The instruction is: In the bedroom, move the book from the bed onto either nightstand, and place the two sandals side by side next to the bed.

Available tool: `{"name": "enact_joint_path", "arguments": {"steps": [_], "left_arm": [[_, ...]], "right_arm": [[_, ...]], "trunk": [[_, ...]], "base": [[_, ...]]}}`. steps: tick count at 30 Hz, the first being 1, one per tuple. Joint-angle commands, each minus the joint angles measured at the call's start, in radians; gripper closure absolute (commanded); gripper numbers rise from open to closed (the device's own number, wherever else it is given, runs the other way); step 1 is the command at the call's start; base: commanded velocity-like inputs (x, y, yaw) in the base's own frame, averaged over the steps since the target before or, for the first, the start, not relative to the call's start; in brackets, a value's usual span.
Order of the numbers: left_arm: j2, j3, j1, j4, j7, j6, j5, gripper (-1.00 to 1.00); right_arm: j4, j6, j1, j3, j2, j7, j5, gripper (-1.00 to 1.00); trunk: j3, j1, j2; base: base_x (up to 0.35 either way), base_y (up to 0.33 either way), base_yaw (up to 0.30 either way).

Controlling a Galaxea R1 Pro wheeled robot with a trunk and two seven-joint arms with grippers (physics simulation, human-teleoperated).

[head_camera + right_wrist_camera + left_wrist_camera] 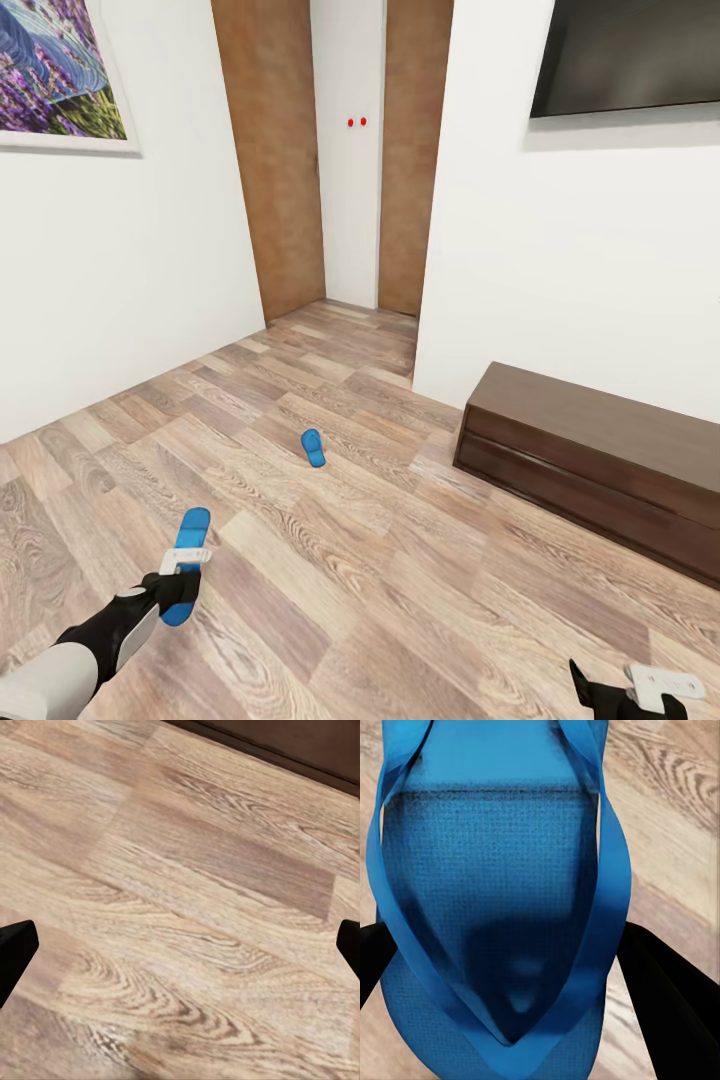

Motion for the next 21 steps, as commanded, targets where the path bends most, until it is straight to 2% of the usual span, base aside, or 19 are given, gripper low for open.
{"name": "enact_joint_path", "arguments": {"steps": [1, 10, 21], "left_arm": [[0.001, -0.005, 0.0, -0.002, -0.002, -0.001, 0.014, 1.0], [0.0, -0.006, 0.005, -0.003, -0.006, -0.055, 0.02, 1.0], [0.001, -0.006, 0.006, -0.002, -0.008, -0.065, 0.02, 1.0]], "right_arm": [[0.003, 0.005, 0.0, -0.001, 0.0, 0.005, 0.001, -1.0], [0.02, 0.004, -0.002, -0.002, 0.0, 0.005, 0.0, -1.0], [0.072, -0.008, -0.027, -0.006, 0.0, 0.005, -0.001, -1.0]], "trunk": [[-0.001, 0.0, 0.0], [-0.001, 0.0, 0.0], [-0.001, 0.0, 0.0]], "base": [[0.0, 0.0, 0.0], [0.028, 0.004, 0.0], [0.258, 0.066, 0.0]]}}
